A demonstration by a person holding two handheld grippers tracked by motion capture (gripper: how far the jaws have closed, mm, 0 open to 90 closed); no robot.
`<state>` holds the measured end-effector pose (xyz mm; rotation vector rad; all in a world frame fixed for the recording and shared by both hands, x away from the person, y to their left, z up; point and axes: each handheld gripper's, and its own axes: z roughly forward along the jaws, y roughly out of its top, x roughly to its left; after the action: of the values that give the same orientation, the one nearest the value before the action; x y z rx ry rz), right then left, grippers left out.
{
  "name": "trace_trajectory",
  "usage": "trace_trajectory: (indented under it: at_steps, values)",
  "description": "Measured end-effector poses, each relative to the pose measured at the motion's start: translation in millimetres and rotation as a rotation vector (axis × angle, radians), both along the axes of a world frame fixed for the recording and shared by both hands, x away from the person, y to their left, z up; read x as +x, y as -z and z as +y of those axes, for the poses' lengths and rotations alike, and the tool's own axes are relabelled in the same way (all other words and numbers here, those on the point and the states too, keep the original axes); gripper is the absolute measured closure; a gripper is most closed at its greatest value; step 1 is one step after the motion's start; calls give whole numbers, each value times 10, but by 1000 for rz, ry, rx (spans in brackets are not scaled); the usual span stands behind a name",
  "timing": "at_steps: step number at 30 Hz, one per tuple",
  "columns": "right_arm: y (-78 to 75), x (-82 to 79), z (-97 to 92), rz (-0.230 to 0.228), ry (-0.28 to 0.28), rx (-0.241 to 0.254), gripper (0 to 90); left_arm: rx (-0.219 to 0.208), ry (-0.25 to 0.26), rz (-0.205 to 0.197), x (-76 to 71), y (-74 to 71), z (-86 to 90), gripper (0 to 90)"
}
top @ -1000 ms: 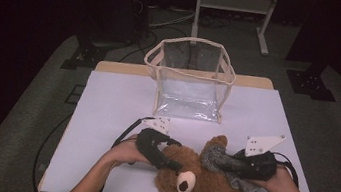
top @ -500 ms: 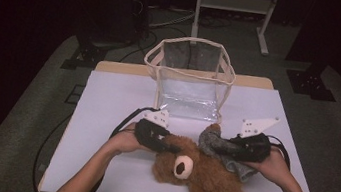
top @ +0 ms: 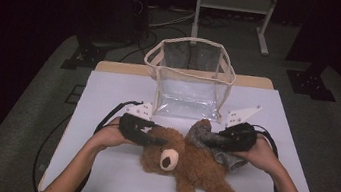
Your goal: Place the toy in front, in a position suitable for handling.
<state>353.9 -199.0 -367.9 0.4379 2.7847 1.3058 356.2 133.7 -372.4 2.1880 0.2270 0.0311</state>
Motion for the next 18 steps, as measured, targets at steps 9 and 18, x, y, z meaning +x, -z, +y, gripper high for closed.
trace_trajectory:
  at_steps: [9,18]
  values:
    - [-15,-479,86,-114,-36,-27,744,19,56,47,-149,15,-254,280]
    - [-256,-369,-191,-143,30,-4,743,23,59,29,-246,74,-189,411]
